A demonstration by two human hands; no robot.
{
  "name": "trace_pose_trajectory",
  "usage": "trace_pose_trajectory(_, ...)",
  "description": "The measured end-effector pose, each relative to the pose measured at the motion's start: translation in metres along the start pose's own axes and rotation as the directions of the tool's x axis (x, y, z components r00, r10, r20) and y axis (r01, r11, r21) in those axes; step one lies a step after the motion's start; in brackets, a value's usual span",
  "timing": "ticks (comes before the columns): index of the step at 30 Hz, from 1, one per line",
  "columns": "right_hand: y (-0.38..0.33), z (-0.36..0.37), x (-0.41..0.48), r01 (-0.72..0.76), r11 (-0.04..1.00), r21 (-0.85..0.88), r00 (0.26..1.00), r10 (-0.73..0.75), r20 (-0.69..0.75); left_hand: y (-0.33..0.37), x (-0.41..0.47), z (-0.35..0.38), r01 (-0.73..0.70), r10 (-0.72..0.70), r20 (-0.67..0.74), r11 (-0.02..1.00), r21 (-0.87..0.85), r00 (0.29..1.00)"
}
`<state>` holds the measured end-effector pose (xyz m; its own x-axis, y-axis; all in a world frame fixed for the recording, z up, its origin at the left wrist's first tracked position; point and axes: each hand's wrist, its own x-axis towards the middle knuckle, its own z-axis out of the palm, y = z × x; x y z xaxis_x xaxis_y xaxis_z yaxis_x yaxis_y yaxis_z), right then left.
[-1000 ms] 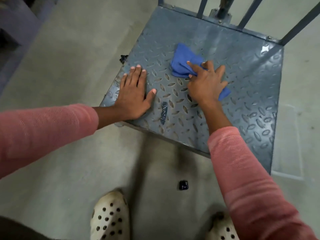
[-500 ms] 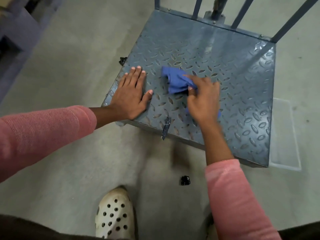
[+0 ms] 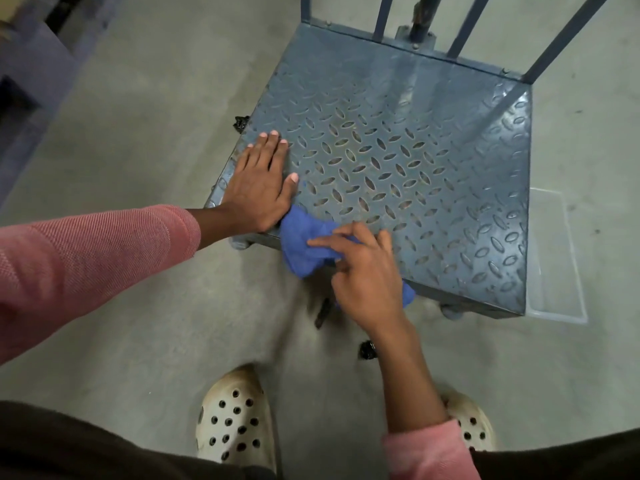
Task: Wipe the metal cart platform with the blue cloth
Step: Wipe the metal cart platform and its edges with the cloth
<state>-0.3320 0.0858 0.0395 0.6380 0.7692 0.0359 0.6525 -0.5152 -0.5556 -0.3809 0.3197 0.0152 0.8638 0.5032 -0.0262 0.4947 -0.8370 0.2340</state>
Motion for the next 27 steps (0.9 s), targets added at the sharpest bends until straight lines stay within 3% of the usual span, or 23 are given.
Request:
trace_pose_trajectory(2,0.011,-0.018,0.009,0.029,0.988,0.149,0.994,-0.012,-0.113,0.001,0.000,-0.001,0.002,-0.002,-0.003,1.000,0.005,1.000)
trace_pose_trajectory(5,0.044,-0.059,0.046,-0.113,0.988,0.104,0.928,0.142,-0.344,0.002,0.000,0.000,0.003,-0.003,-0.002,1.000,0.017,1.000)
trace_pose_trajectory(8,0.101,-0.079,0.090,-0.416,0.909,-0.030,0.857,0.381,-0.346,0.002,0.000,0.002,-0.009,0.010,-0.009,1.000,0.029,1.000)
trace_pose_trajectory(10,0.109,-0.074,0.102,-0.476,0.867,-0.147,0.859,0.421,-0.292,0.002,0.001,0.001,-0.009,0.010,-0.012,0.999,0.038,1.000)
trace_pose_trajectory(14,0.067,-0.033,0.073,-0.307,0.920,-0.243,0.937,0.248,-0.245,0.004,0.000,0.000,0.000,0.000,0.003,0.999,0.047,1.000)
trace_pose_trajectory(17,0.020,-0.002,0.024,-0.216,0.952,-0.215,0.960,0.166,-0.227,0.003,0.002,0.001,0.000,0.000,0.003,0.999,0.051,1.000)
trace_pose_trajectory(20,-0.007,0.014,0.001,-0.035,0.997,-0.072,0.997,0.030,-0.073,0.002,0.004,0.002,0.002,-0.002,-0.001,0.999,0.049,1.000)
trace_pose_trajectory(22,0.000,0.004,0.008,0.088,0.991,0.100,0.993,-0.080,-0.082,0.001,0.004,0.001,-0.005,0.005,0.012,0.999,0.037,1.000)
trace_pose_trajectory(24,0.018,-0.017,0.026,0.082,0.993,0.086,0.972,-0.060,-0.228,0.001,0.002,0.000,-0.007,0.006,0.014,0.999,0.035,1.000)
trace_pose_trajectory(27,0.050,-0.045,0.050,-0.145,0.989,0.011,0.901,0.137,-0.411,0.003,-0.001,-0.003,-0.007,0.006,0.024,0.999,0.041,1.000)
